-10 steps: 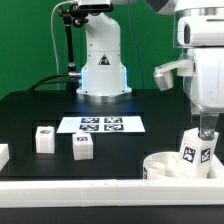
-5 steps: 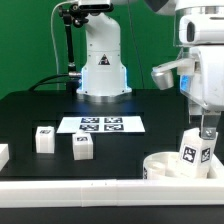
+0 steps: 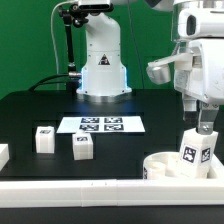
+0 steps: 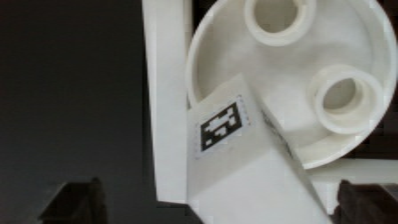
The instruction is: Assemble stool
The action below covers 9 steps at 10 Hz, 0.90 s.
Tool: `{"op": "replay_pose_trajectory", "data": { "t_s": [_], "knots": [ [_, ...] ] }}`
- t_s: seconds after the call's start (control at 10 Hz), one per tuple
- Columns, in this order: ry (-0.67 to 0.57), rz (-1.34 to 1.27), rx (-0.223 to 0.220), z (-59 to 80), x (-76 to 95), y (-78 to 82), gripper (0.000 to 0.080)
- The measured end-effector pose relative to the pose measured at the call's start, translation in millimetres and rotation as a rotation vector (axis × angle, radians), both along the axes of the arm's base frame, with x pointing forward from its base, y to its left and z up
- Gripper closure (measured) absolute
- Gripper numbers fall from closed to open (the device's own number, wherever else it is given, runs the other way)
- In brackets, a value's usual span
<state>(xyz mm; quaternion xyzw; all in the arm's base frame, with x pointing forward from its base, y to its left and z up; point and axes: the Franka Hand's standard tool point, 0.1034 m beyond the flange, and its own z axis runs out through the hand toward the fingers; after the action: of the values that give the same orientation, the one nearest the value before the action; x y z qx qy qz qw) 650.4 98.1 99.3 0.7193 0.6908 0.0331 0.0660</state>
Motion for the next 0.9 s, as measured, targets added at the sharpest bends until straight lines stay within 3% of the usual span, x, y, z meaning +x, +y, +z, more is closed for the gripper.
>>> {"op": "replay_pose_trajectory", "data": {
  "t_s": [0.4,0.9],
  "knots": [
    [0.016,0.357,-0.092,-9.9,-2.5,-2.9,0.0151],
    [0.042,0.386,-0.103,-25.4,-8.2,0.7,0.0151]
  ]
}}
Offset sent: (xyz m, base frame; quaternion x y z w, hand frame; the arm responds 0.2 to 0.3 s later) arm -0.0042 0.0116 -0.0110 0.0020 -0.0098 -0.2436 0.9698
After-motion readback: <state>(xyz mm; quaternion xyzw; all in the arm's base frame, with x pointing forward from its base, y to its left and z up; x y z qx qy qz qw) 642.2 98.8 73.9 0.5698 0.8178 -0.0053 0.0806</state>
